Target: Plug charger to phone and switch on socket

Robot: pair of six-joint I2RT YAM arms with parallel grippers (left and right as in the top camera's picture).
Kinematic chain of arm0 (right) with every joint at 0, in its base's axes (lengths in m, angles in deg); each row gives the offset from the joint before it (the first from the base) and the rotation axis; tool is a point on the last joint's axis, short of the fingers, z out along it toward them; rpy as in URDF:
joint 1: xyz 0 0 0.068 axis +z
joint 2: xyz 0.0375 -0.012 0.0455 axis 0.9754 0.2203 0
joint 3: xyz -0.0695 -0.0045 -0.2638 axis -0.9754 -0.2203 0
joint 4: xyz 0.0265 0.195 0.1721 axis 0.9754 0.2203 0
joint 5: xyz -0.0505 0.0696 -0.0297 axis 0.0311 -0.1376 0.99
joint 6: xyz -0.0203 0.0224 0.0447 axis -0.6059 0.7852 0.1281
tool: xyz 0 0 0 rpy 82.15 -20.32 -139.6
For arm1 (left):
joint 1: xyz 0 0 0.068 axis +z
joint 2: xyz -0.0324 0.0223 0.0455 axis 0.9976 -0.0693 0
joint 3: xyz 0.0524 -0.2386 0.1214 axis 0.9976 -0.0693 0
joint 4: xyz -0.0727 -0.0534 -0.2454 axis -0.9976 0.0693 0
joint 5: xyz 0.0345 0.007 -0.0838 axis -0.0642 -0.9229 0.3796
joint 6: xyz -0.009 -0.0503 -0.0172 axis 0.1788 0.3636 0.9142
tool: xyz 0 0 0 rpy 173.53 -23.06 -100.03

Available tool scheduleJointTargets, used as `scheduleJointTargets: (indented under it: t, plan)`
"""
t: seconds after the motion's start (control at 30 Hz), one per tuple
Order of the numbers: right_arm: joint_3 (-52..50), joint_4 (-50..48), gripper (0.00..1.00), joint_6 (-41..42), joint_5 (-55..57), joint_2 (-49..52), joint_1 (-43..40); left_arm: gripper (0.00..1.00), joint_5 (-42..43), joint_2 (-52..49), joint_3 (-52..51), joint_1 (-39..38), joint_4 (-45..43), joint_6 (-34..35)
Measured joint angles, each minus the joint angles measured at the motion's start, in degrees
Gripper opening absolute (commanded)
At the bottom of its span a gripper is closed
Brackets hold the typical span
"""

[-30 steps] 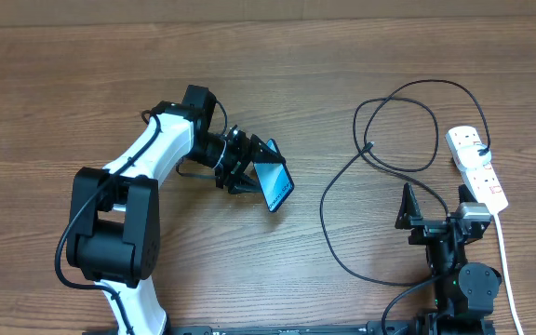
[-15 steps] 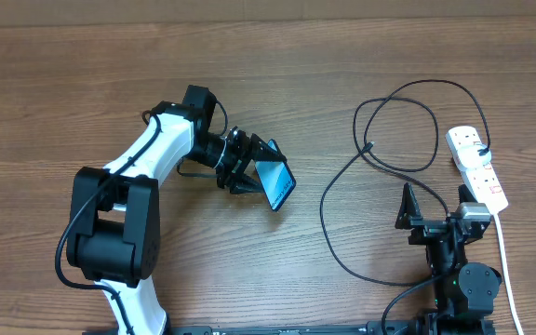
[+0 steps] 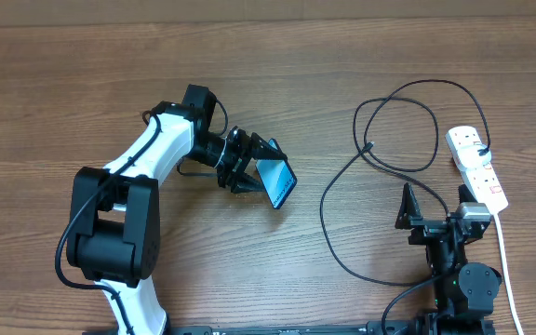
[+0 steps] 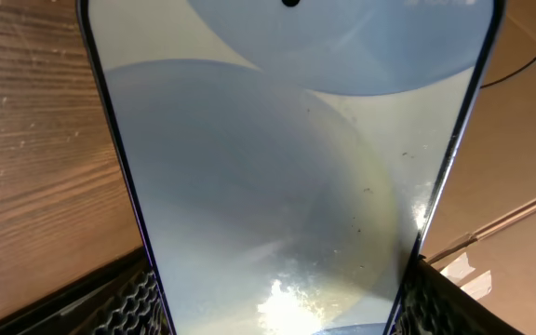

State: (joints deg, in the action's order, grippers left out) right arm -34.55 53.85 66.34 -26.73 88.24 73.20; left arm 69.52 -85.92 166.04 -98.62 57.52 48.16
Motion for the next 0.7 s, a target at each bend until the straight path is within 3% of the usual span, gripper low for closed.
scheduleJointTargets:
  t: [0.7]
  plan:
    - [0.0,0.0,1.0,0.0,0.0,0.0,0.0,0.56,-12.0,0.0,0.0,0.0,-10.0,0.2]
